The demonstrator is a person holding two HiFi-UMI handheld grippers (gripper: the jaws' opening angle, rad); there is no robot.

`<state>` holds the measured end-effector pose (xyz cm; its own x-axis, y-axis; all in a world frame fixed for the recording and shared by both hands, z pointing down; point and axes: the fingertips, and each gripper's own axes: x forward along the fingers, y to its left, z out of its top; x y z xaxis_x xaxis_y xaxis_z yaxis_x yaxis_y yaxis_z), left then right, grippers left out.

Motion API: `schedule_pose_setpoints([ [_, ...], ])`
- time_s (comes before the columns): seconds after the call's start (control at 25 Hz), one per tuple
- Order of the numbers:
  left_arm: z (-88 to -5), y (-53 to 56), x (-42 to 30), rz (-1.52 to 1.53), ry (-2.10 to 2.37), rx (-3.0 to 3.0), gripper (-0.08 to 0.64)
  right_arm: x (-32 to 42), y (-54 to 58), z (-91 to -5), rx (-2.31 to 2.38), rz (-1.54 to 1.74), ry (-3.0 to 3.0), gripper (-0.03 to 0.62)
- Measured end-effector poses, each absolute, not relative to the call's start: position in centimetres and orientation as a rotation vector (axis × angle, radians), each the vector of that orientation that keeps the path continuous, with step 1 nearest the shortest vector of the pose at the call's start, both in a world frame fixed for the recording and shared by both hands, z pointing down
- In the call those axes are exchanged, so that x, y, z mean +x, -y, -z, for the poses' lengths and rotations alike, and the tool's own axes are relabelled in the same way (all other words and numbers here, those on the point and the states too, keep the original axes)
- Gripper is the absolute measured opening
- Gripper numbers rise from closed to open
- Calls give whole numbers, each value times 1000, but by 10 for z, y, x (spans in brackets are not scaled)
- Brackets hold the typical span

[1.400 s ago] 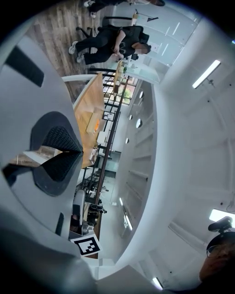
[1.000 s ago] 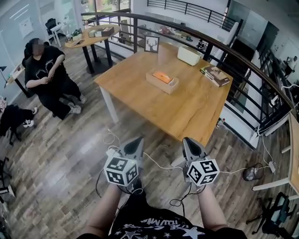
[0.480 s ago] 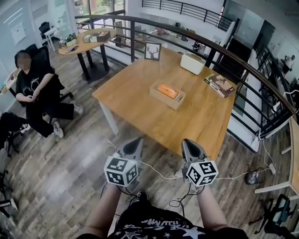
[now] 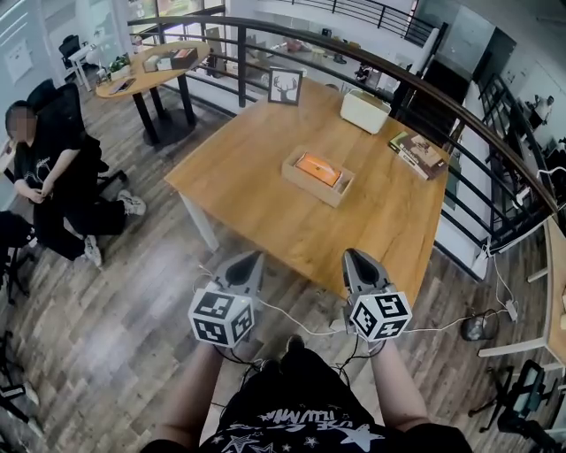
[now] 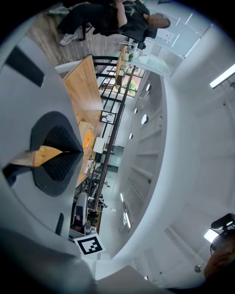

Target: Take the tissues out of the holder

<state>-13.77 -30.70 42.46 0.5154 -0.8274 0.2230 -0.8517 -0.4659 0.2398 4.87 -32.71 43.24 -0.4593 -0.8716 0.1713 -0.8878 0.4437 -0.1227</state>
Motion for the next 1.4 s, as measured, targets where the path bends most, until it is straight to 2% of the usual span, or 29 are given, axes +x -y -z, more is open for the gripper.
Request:
schedule_pose_setpoints([
  [0.28,-444,358,-147,-161,1419,2395,12,39,395,-453,1556,-309,2572,26],
  [0.88,-444,509,-117,-185,1409,2397,12,61,548,-466,1543,-355,2532,26],
  [1.4,-454,592,-104,-236,1465,2353,12,66,636,-492,1331,-443,2543,26],
])
